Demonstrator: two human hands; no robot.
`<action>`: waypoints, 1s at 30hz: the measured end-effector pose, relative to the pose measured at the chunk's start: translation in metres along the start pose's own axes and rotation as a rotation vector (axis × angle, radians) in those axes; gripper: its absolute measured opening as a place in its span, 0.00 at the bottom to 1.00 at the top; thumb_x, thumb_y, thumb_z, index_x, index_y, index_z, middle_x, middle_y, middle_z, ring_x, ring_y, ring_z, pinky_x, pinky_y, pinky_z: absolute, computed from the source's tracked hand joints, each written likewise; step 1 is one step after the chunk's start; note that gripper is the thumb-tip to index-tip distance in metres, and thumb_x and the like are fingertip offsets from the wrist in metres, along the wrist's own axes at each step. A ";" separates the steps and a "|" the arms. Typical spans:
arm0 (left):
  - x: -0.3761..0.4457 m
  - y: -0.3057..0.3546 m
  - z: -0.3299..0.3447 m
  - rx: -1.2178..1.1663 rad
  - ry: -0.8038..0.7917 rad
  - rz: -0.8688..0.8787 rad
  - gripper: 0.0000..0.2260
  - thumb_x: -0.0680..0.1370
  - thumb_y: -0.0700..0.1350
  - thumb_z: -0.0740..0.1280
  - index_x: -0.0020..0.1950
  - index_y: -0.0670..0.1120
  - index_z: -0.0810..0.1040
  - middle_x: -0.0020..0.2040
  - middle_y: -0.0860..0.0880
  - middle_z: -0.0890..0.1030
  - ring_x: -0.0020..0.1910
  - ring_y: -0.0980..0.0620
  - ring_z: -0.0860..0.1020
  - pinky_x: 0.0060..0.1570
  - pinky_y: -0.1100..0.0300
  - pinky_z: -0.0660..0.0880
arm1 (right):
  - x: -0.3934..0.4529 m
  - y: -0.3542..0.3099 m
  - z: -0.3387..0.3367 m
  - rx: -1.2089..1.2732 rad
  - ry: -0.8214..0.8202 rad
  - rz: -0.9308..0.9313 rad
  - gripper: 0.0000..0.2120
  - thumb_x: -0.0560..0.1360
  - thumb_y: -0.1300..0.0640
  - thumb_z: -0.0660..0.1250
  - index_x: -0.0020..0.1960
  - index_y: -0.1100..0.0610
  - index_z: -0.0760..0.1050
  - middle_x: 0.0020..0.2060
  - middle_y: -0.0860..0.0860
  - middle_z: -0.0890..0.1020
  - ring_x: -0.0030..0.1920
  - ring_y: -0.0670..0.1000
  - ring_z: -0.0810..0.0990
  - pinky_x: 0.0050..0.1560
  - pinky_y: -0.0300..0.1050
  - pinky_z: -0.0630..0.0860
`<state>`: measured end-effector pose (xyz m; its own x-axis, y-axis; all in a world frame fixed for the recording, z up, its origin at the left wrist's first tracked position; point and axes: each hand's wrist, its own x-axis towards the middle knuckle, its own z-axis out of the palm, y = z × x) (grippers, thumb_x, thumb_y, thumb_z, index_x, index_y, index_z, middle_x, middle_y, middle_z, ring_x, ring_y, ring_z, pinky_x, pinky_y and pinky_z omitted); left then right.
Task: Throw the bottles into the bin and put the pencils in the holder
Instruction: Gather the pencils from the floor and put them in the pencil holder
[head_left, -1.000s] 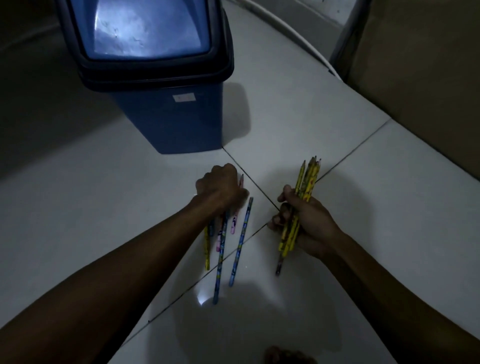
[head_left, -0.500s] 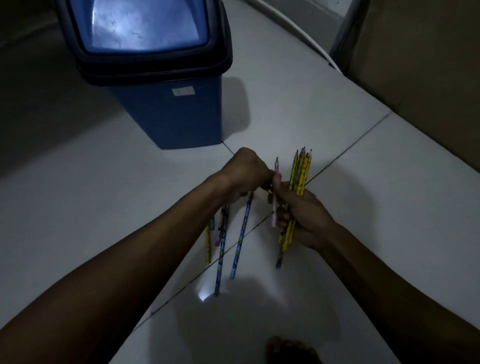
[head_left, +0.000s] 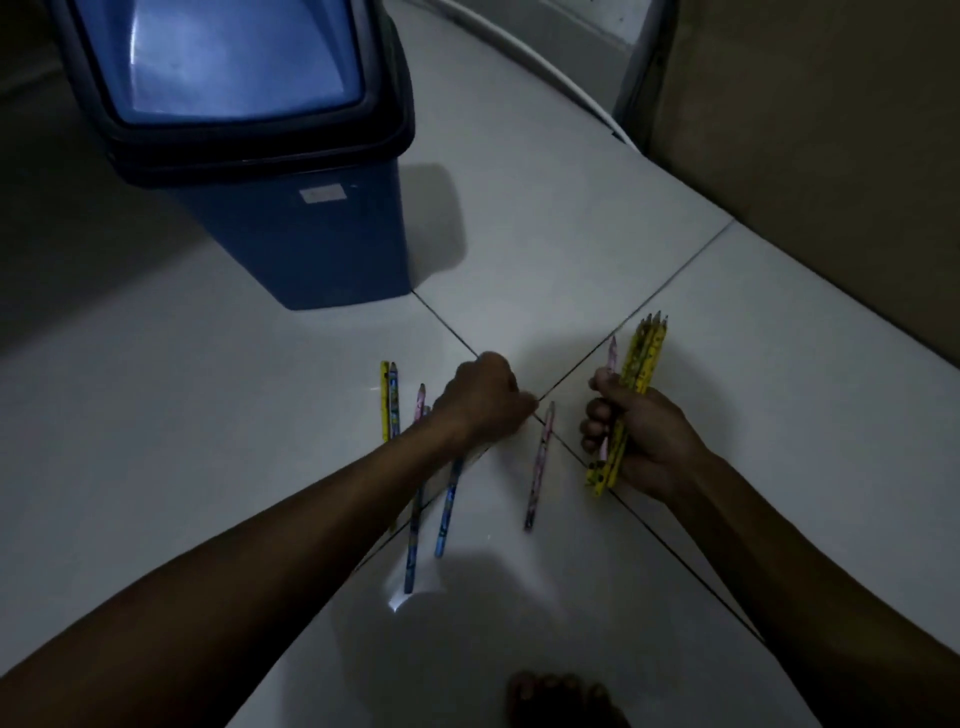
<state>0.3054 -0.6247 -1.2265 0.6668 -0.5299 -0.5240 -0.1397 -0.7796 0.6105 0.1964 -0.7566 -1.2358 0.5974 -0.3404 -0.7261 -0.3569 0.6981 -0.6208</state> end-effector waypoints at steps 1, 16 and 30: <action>-0.002 0.000 0.008 0.102 -0.059 -0.006 0.18 0.73 0.56 0.70 0.46 0.40 0.79 0.50 0.39 0.83 0.49 0.42 0.82 0.50 0.53 0.79 | -0.002 0.000 -0.004 0.025 0.017 0.011 0.07 0.80 0.56 0.62 0.44 0.56 0.72 0.24 0.50 0.70 0.24 0.50 0.71 0.25 0.40 0.70; -0.009 0.014 0.023 0.051 -0.121 0.175 0.13 0.73 0.46 0.73 0.41 0.35 0.84 0.34 0.41 0.81 0.30 0.54 0.76 0.29 0.65 0.68 | -0.005 0.026 -0.010 -0.128 0.038 -0.051 0.15 0.69 0.52 0.75 0.29 0.53 0.74 0.22 0.49 0.67 0.18 0.46 0.60 0.21 0.35 0.59; -0.017 -0.043 -0.047 -0.296 0.230 -0.029 0.08 0.75 0.40 0.69 0.37 0.44 0.82 0.34 0.47 0.82 0.34 0.52 0.79 0.38 0.62 0.76 | -0.005 0.027 0.039 -0.058 0.002 0.111 0.15 0.78 0.51 0.66 0.37 0.58 0.72 0.22 0.52 0.74 0.22 0.52 0.73 0.23 0.39 0.72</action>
<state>0.3344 -0.5669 -1.2164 0.8191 -0.3937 -0.4173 0.0769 -0.6453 0.7600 0.2116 -0.7116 -1.2379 0.5501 -0.2643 -0.7922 -0.4619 0.6940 -0.5523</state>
